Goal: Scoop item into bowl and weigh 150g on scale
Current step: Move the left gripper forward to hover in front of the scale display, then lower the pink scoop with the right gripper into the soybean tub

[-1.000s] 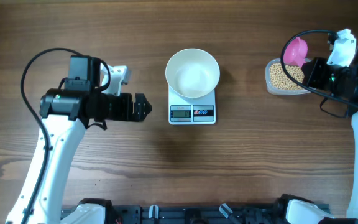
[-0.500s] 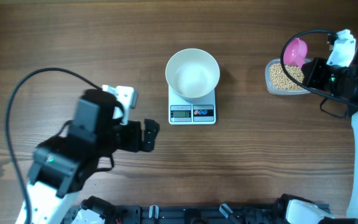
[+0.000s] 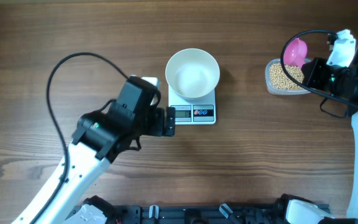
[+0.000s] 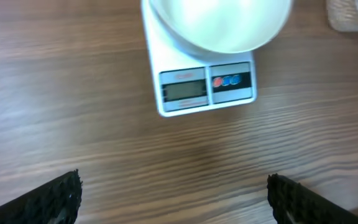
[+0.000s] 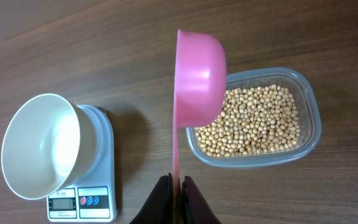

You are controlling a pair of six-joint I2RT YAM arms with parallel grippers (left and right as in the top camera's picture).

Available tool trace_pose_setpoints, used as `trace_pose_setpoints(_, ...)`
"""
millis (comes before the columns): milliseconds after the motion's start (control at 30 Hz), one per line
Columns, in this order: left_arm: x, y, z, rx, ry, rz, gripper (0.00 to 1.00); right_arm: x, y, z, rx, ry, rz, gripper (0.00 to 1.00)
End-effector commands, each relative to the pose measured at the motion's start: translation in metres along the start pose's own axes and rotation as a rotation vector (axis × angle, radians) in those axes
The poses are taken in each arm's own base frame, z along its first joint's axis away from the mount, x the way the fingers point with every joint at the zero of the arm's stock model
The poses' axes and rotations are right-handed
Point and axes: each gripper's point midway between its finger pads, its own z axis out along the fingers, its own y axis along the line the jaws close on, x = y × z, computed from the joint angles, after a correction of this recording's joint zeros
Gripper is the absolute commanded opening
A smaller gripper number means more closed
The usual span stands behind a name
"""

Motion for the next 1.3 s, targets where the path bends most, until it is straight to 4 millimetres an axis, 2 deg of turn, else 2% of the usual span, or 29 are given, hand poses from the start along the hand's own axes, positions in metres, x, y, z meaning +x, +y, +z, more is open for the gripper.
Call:
trace_pose_setpoints(0, 0.005, -0.017, 0.009, 0.087, 0.046, 0.062, 1.0, -0.005, 0.001, -0.007, 0.006, -0.025, 0.001, 0.04)
trace_pose_setpoints(167, 0.006, -0.022, 0.009, 0.119, 0.05, 0.141, 1.0, -0.005, 0.001, -0.007, 0.006, -0.025, 0.0, 0.04)
trace_pose_setpoints(800, -0.01, -0.024, 0.009, 0.114, -0.02, 0.144, 1.0, -0.005, 0.001, -0.007, 0.006, -0.026, 0.0, 0.04)
trace_pose_setpoints(1267, -0.011, -0.025, 0.009, 0.115, -0.024, 0.142, 1.0, -0.005, 0.001, -0.007, 0.006, -0.026, 0.0, 0.04)
